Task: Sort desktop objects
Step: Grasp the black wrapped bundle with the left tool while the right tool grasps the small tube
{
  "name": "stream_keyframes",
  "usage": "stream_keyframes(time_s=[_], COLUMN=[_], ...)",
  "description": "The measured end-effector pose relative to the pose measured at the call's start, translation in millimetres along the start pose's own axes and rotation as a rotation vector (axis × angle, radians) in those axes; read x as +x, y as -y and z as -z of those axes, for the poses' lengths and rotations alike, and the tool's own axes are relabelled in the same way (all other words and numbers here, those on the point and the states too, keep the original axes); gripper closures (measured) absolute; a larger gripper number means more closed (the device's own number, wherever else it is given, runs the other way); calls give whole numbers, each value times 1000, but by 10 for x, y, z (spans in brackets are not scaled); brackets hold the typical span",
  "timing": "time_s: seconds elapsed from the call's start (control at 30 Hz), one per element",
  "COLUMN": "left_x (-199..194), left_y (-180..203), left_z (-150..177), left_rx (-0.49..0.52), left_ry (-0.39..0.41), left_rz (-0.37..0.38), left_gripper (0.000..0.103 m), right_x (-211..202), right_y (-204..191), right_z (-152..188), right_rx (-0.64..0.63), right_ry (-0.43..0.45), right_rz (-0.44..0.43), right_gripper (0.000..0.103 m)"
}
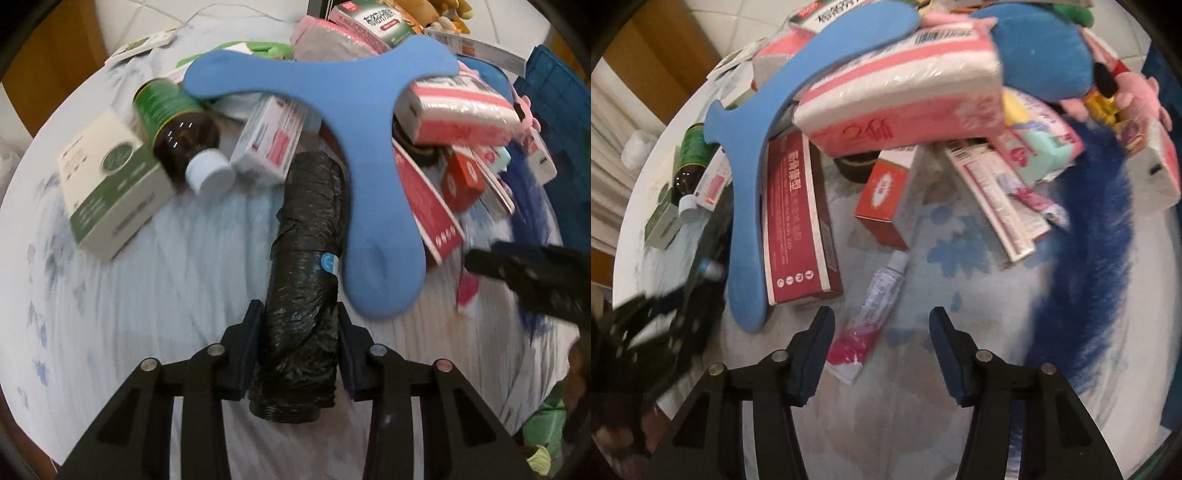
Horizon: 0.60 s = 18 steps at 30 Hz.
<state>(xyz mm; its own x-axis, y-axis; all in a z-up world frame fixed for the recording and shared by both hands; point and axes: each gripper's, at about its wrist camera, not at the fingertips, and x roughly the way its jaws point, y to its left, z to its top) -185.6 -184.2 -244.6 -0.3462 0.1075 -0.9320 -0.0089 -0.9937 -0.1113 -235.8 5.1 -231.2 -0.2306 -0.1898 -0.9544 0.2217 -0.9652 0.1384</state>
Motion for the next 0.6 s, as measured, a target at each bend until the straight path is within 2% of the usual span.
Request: stream_keyframes(time_s=[0.07,0.1,0.13,0.2,0.4,0.6], left_x=[-16,-15,-19,-14,144,93], left_y=[-2,7,24,53,105,126], left_z=[10,-5,-32,-87,-302,-234], left_rx=[-4,0,7,18,22,26], left_ry=[-8,-12,-6,10,24,13], left_rz=[-12,-25,-39,-45,-66,-65], left_gripper=[66,66,66,65,65,68], right_x=[52,89,91,98,78,77], right_y=[-16,-30,-48,-93,-25,-40], right_z=[-9,-13,-12,0,82,148], right_rx=[0,-4,-14,-47,-35,-55], right_ry=[-4,-9,1,11,1,13], right_rz=[1,4,16,61,47,52], right_gripper=[51,54,66,77,79,83])
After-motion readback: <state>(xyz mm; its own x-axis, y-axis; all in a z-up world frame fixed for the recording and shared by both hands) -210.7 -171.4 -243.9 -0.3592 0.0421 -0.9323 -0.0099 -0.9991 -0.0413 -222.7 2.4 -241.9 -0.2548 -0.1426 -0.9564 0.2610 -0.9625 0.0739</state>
